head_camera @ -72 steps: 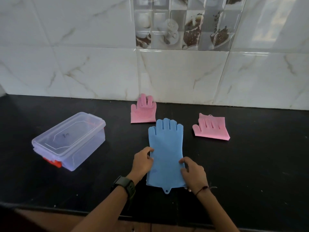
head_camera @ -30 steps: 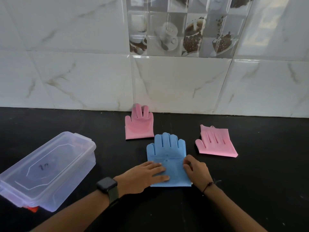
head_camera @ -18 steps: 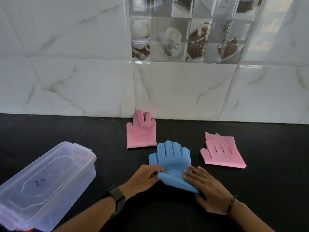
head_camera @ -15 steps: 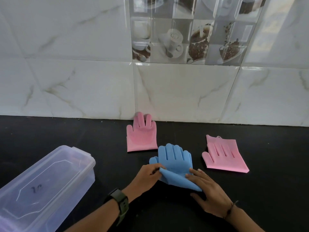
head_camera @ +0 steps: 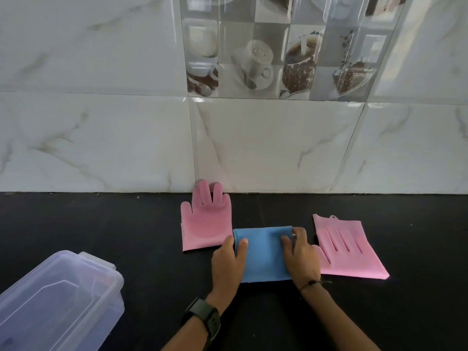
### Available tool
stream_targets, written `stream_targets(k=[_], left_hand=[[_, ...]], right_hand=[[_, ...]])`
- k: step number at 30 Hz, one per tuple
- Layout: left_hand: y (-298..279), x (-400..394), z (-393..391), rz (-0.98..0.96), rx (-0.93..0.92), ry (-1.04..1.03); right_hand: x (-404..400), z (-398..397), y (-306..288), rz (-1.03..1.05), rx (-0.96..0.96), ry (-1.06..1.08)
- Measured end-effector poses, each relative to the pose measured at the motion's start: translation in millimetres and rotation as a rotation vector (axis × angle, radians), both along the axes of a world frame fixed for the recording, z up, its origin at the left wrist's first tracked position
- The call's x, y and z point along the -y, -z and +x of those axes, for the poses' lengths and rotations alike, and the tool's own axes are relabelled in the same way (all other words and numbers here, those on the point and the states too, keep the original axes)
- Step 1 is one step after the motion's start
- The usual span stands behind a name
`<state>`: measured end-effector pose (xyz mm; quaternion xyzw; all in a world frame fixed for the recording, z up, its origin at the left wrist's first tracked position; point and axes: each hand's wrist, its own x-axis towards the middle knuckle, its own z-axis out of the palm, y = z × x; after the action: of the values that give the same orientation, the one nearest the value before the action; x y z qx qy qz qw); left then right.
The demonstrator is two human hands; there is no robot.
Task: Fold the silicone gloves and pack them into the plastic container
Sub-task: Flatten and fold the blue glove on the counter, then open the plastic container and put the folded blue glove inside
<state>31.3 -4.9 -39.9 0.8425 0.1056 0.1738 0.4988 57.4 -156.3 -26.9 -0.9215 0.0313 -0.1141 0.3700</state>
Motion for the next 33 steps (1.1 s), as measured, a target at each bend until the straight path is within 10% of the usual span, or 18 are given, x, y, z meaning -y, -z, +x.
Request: stream_targets(k=[10, 21, 33], left_hand=[[-19.7, 21.8, -2.6, 0.691, -0.318, -0.220], [-36.2, 21.0, -11.3, -0.295, -0.560, -0.185], [-25.2, 23.9, -67.5, -0.310, -0.532, -0.225]], right_hand=[[-21.9, 16.4, -15.4, -0.550, -0.227, 0.030], [-20.2, 15.3, -17.3, -0.039, -0.481, 0.008], [1.1, 3.3, -5.4, -0.269, -0.399, -0.153]])
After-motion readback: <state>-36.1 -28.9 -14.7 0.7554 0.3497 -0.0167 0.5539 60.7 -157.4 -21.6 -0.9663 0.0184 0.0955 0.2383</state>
